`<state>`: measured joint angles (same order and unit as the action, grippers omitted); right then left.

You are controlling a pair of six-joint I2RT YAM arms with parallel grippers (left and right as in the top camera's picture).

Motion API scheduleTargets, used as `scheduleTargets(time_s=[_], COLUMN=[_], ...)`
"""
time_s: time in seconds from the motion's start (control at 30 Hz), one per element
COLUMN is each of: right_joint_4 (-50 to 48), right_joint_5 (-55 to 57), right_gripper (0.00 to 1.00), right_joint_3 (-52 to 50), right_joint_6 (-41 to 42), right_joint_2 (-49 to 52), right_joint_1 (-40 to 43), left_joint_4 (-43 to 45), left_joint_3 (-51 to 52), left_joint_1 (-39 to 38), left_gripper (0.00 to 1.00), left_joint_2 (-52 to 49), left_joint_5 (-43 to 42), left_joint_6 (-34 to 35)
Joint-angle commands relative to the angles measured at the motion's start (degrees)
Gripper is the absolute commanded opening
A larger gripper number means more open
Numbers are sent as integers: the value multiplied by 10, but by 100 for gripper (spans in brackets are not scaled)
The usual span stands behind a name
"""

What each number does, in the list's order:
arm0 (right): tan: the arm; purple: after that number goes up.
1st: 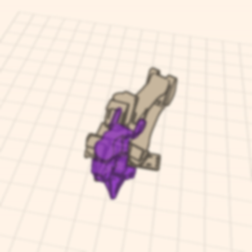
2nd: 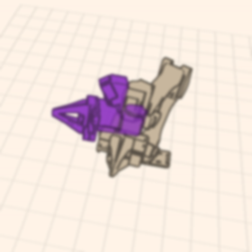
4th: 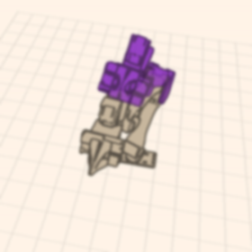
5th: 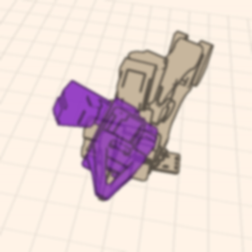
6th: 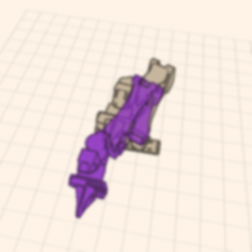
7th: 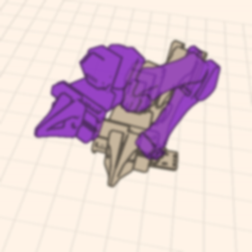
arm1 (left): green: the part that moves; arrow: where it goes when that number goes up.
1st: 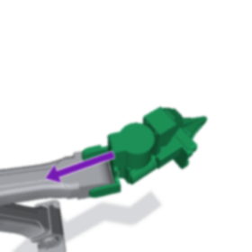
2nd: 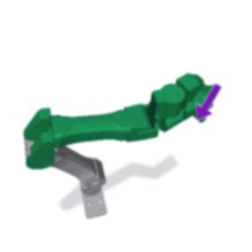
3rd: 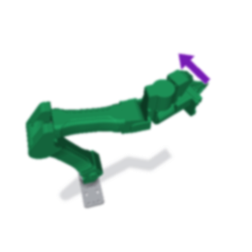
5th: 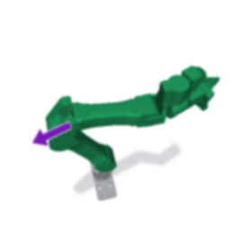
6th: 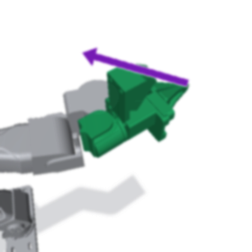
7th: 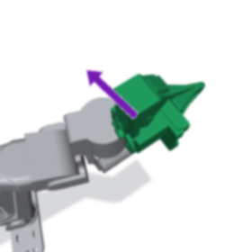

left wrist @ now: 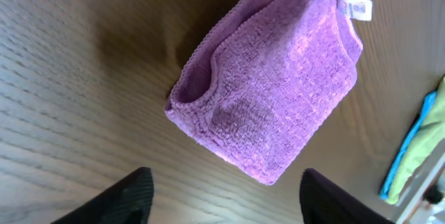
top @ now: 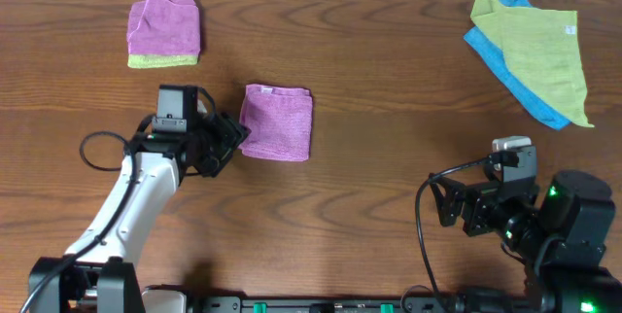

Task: Fold the cloth
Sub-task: 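Retract the right arm to rest and move the left gripper to the cloth, then grasp the folded purple cloth's edge with the left gripper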

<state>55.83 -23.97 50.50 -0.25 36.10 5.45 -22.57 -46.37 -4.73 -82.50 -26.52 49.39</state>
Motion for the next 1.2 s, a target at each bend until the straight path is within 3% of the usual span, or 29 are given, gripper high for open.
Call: scheduleTargets(time_s=[0.0, 0.4, 0.77, 1.1, 1.17], right_joint_4=[-1, 6, 6, 6, 6], right_joint_5=[2, 2, 2, 2, 2], right_gripper=[99, 99, 99, 99, 99], right_joint_3=[-4, -4, -4, -4, -4], right_joint_6=[10, 10, 10, 10, 10], right_joint_2=[-1, -1, -1, -1, -1], right_joint_1=[5, 5, 5, 5, 5], left_joint_4=[21, 198, 264, 359, 377], left_joint_3=[26, 148, 159, 159, 159], left_joint_1=[-2, -8, -66, -85, -89], left_gripper=[72, 82, 88, 87, 79], left_joint_2=[4, 3, -33, -124, -142], left_joint_5=[-6, 2, 71, 71, 72], left_joint_6=[35, 124, 174, 218, 218])
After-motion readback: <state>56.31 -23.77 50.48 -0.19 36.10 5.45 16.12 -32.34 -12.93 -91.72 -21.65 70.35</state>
